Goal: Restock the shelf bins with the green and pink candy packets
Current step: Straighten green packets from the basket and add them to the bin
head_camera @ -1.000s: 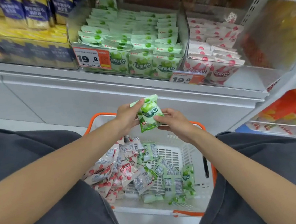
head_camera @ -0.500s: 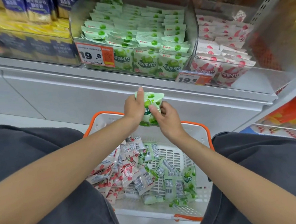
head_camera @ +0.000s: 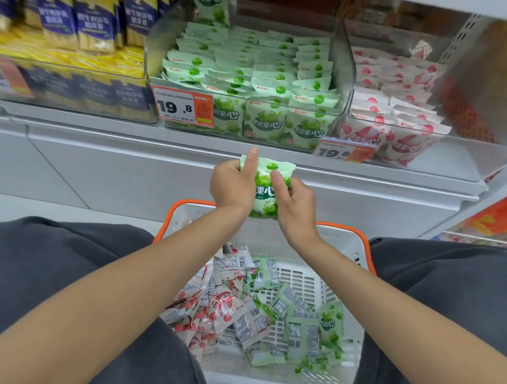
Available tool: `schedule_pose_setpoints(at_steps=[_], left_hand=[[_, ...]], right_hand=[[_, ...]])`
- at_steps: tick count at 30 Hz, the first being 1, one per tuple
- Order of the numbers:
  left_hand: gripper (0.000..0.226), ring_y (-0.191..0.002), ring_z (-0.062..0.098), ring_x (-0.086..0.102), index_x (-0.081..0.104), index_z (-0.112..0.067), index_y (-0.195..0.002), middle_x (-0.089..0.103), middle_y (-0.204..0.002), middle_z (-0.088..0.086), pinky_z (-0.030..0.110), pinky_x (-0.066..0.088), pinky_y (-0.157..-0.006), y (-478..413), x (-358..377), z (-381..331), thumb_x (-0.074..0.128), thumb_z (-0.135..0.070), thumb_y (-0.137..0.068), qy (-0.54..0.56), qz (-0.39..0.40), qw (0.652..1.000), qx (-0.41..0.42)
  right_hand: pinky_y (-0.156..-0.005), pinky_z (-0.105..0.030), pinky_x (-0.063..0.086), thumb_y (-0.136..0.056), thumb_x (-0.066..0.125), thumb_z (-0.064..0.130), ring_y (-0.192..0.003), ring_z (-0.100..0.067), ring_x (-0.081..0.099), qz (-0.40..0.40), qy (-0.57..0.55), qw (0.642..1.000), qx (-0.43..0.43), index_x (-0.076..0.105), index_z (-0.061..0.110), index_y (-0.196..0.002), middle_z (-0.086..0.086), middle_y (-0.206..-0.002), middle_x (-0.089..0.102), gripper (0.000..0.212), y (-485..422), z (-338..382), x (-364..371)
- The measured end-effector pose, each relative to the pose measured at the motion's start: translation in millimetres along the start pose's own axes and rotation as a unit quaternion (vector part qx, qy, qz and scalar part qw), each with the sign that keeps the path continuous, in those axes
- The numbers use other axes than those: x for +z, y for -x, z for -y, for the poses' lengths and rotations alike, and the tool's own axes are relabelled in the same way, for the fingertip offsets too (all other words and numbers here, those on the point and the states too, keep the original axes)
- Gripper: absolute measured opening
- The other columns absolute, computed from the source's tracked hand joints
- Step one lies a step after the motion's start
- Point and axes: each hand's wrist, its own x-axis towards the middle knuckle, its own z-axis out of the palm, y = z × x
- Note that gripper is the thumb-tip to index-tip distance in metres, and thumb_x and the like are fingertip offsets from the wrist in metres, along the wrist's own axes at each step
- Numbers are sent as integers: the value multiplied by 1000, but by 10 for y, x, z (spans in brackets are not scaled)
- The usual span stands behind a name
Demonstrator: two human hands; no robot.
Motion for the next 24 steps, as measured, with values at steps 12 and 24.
schedule_pose_setpoints(at_steps=[12,24], left_hand=[[31,-85,16,56,50,-21,-89,57,-84,-6,33,40,-69,-790,-551,-595,36,-45,-102,-14,-66,986,153],[21,-82,27,49,61,-12,-85,57,-87,5,37,36,-69,-2076,-914,-285,44,-23,-87,-322,-204,813,440]], right_hand=[[-52,-30,33,-85,71,42,-51,-15,40,92,106,989,-54,49,6,-72,-12,-60,48,44,-823,775,-94],[-85,-19,42,-89,67,36,-107,-18,55,-43,61,997,-2,55,8,-122,1,-109,57,45,-2705,1576,985]])
